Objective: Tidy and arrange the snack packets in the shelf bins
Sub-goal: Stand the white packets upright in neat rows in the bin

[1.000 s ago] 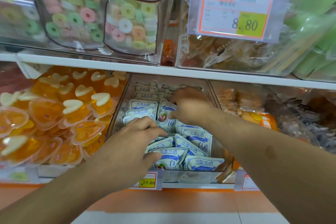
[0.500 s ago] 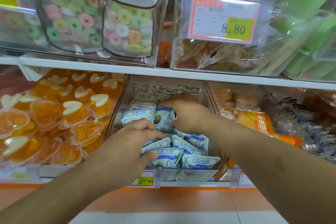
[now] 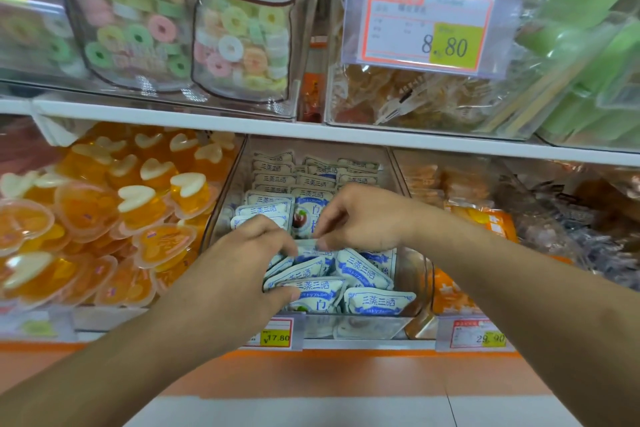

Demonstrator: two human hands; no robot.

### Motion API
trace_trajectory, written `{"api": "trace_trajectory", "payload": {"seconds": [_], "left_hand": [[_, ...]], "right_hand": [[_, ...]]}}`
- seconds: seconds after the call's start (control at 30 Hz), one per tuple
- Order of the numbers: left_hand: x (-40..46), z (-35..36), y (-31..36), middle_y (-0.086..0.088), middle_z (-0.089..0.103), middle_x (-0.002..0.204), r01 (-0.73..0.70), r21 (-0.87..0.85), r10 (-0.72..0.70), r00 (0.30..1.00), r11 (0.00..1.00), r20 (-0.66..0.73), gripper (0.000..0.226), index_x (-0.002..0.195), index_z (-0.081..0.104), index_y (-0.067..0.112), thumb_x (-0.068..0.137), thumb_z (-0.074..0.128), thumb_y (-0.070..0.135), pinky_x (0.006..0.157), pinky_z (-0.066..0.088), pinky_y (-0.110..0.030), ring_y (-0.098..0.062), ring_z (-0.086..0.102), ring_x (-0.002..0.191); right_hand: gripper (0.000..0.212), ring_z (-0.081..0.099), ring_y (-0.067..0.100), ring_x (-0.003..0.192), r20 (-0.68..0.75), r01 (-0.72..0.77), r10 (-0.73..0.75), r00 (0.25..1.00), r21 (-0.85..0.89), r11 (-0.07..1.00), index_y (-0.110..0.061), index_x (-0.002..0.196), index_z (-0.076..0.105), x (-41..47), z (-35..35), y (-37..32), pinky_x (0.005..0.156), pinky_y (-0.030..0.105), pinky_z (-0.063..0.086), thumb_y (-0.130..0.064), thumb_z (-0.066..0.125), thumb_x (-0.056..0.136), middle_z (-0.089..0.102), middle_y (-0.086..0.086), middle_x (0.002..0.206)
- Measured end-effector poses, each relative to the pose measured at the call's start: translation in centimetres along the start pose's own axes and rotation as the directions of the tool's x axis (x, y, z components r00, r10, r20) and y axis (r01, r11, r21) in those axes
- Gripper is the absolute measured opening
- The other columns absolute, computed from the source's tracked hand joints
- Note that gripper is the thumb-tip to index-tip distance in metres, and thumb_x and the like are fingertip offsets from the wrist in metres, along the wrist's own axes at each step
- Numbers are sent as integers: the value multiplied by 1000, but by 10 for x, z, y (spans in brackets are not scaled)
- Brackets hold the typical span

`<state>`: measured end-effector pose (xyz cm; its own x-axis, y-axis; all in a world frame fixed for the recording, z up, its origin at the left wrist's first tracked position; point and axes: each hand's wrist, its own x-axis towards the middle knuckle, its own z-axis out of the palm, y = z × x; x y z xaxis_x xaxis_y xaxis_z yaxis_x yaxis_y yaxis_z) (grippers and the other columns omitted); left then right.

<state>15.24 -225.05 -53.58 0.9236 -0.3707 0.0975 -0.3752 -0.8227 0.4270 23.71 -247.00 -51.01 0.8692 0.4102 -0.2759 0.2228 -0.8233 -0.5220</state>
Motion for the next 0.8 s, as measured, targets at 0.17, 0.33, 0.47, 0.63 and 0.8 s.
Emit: {"api": "trace_trajectory", "payload": {"seconds": [0.17,0.33,0.47,0.63,0.8], "left_hand": [[-3,-1,2,28,53,113,-20,-36,22,999,999,33,24,100,60,44,84,75,54,90,46,-25,3,52,105],[-2,-3,1,30,57,111,-23,-62,26,999,998,45,21,98,61,44,86,77,46,90,47,-23,2,55,107],[-2,-3,-1,32,55,112,-26,-51,28,998,998,49,21,101,60,45,87,75,48,90,46,-22,4,53,108],[-2,-5,-3,31,56,109,-18,-40,20,999,999,45,22,102,60,43,87,76,47,91,46,-23,4,53,107],[-2,-7,0,29,56,109,-14,-13,15,999,1000,48,24,103,60,42,86,76,48,92,47,-27,2,52,106]], "right_hand": [[16,66,0,72,-173,-51,28,984,-129,990,-25,78,77,12,6,2,71,20,46,-24,72,93,75,-16,75],[8,73,17,89,-249,-74,-1,969,-290,954,-16,94,81,22,9,-3,80,29,61,-16,78,87,79,-5,97],[7,68,22,74,-407,-128,-25,913,-344,930,-15,76,75,36,12,0,71,38,65,-12,73,82,73,2,79],[20,67,20,89,-384,-95,-20,923,-279,955,-27,98,71,26,19,8,81,37,62,-37,82,85,70,-5,98],[25,69,11,79,-231,-60,19,973,-170,984,-23,79,71,4,18,0,74,30,59,-44,81,88,71,-10,75]]}}
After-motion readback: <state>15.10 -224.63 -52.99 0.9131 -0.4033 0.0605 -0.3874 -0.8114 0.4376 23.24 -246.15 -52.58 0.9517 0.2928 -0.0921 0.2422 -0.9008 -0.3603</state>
